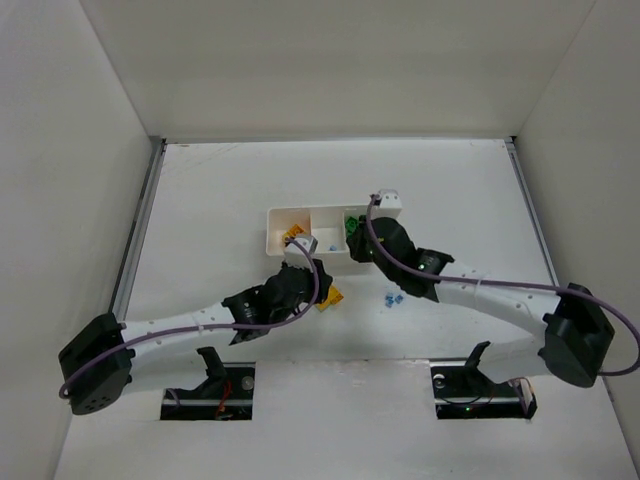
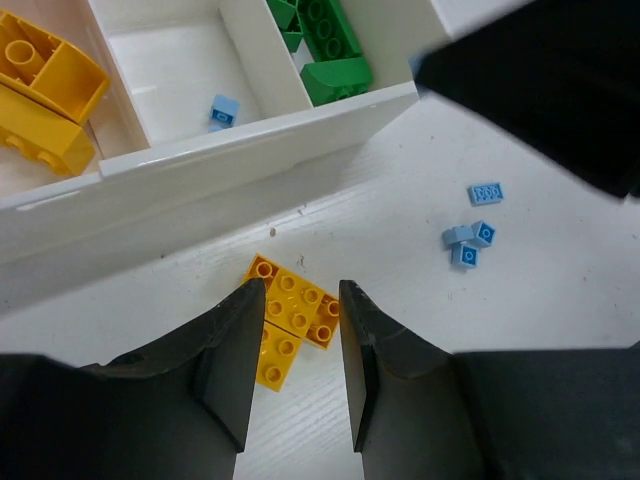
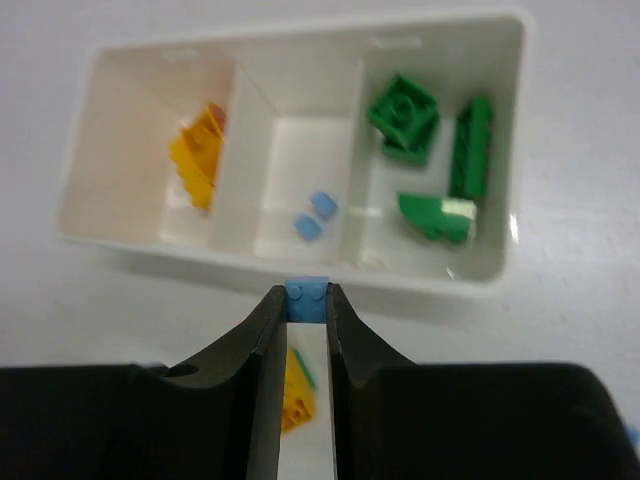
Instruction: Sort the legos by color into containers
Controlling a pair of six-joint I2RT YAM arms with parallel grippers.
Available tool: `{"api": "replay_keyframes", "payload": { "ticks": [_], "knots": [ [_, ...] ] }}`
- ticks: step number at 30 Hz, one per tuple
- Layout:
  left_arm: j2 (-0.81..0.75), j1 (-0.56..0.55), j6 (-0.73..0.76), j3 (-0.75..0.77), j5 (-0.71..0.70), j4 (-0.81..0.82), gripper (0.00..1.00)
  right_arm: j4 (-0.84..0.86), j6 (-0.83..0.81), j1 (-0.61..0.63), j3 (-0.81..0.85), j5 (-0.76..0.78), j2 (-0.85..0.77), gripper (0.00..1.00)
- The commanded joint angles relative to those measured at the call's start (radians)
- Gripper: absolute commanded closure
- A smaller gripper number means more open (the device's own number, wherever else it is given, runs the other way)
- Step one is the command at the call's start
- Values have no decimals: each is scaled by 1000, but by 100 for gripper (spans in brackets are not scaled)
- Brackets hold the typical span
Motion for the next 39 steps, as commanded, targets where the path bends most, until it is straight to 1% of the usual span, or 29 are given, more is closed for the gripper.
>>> {"api": "replay_keyframes", "payload": {
  "ticks": [1, 5, 9, 10, 13, 15, 18, 22, 26, 31, 34, 39],
  "knots": [
    [-32, -34, -16, -5, -28, 54, 67, 84, -65, -34, 118, -74, 104, 83],
    [-11, -75, -17, -11, -44, 79, 67, 121, -62, -79, 227, -151, 238, 82],
    [32, -121, -26, -20, -57, 116, 67, 130, -61, -106, 307, -174, 332, 80],
    [43, -131, -26, -21, -60, 130, 67, 130, -61, -112, 318, -173, 344, 77],
    [89, -155, -19, -15, -61, 156, 67, 133, -44, -131, 338, -182, 367, 62],
    [127, -166, -16, -8, -63, 170, 67, 134, -39, -138, 341, -197, 367, 60],
    [190, -189, -19, 15, -54, 203, 67, 136, -32, -145, 326, -197, 338, 57],
    [276, -226, 12, 74, -46, 223, 66, 150, -28, -168, 271, -189, 278, 58],
    [358, -253, 27, 138, -17, 246, 66, 173, -5, -186, 162, -159, 173, 67],
    [463, -278, 49, 221, 9, 257, 66, 203, 14, -206, -2, -120, 38, 68],
    [533, -281, 63, 273, 43, 249, 66, 213, 38, -218, -76, -119, -30, 66],
    [645, -272, 67, 345, 72, 242, 66, 219, 48, -243, -165, -119, -130, 55]
  ]
}}
